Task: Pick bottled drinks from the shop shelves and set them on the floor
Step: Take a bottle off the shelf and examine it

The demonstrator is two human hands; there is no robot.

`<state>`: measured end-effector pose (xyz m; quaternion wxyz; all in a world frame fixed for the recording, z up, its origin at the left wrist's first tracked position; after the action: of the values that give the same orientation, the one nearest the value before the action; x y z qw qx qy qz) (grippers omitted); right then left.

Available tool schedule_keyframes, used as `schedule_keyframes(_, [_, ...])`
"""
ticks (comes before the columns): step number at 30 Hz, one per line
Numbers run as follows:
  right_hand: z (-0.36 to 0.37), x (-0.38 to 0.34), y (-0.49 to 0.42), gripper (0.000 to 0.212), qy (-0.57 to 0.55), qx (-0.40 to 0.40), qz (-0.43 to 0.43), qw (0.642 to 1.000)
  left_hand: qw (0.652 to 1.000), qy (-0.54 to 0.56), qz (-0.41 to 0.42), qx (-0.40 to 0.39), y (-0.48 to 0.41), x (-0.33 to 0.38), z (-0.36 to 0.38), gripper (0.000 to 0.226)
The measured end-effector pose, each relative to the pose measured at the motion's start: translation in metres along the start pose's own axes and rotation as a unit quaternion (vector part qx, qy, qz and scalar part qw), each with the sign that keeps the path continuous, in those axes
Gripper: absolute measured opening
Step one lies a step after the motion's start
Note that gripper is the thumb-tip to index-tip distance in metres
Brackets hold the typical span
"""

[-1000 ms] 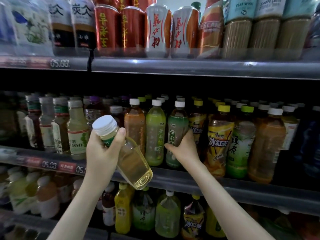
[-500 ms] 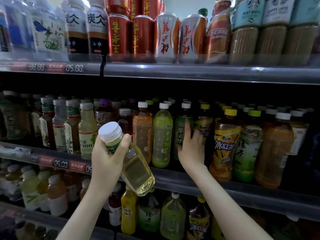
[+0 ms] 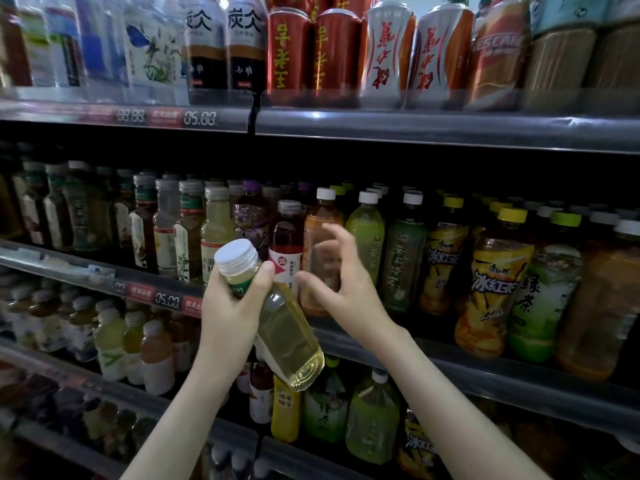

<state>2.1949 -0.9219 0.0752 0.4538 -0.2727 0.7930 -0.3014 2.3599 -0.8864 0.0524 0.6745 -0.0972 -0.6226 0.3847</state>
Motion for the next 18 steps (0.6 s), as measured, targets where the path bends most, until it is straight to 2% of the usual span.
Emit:
schedule_keyframes(2, [0.027, -0.012, 0.019, 0.073, -0.023, -0.157, 0.026, 0.987, 0.998, 0.051, -0.040, -0.019, 0.000, -0.003, 0.004, 0.026])
schedule_keyframes(4, [0.033, -0.014, 0.031, 0.077, -0.017, -0.196, 0.030, 0.980, 0.994, 0.081, -0.067, -0.035, 0.001, -0.003, 0.012, 0.031])
schedule_keyframes(7, [0.014, -0.007, 0.036, 0.078, -0.041, -0.151, 0.059, 0.986, 0.989, 0.081, -0.086, -0.087, 0.005, 0.001, 0.035, 0.048])
schedule_keyframes(10, [-0.017, 0.003, 0.043, 0.072, -0.022, -0.082, 0.078, 0.993, 0.969, 0.071, -0.093, -0.218, 0.009, 0.005, 0.070, 0.072])
schedule_keyframes(12, [-0.040, 0.010, 0.051, 0.071, -0.019, -0.037, 0.093, 0.995, 0.951, 0.073, -0.050, -0.297, 0.009, 0.016, 0.094, 0.077])
schedule_keyframes(13, [-0.053, 0.012, 0.055, 0.069, -0.019, -0.017, 0.101, 0.995, 0.953, 0.046, -0.006, -0.299, 0.006, 0.019, 0.105, 0.078])
schedule_keyframes(15, [-0.078, 0.016, 0.062, 0.065, -0.015, 0.015, 0.114, 0.993, 0.963, -0.114, 0.118, -0.214, -0.008, 0.016, 0.121, 0.071])
schedule_keyframes(17, [-0.102, 0.017, 0.068, 0.063, 0.007, 0.036, 0.120, 0.992, 0.911, -0.333, 0.225, -0.096, -0.017, 0.008, 0.139, 0.056])
schedule_keyframes(18, [-0.112, 0.018, 0.071, 0.062, 0.019, 0.043, 0.123, 0.991, 0.882, -0.397, 0.242, -0.071, -0.018, 0.001, 0.150, 0.059])
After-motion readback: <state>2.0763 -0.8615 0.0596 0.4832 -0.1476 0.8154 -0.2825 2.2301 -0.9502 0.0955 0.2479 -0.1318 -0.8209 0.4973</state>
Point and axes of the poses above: each hand's wrist, its own y-axis away from the middle knuckle, its own z-axis out of the palm, x = y × z, the point moved 7 cm from there along -y, towards the middle knuckle, and after that the axes turned 6 degrees about x, right-handed, at the moved point
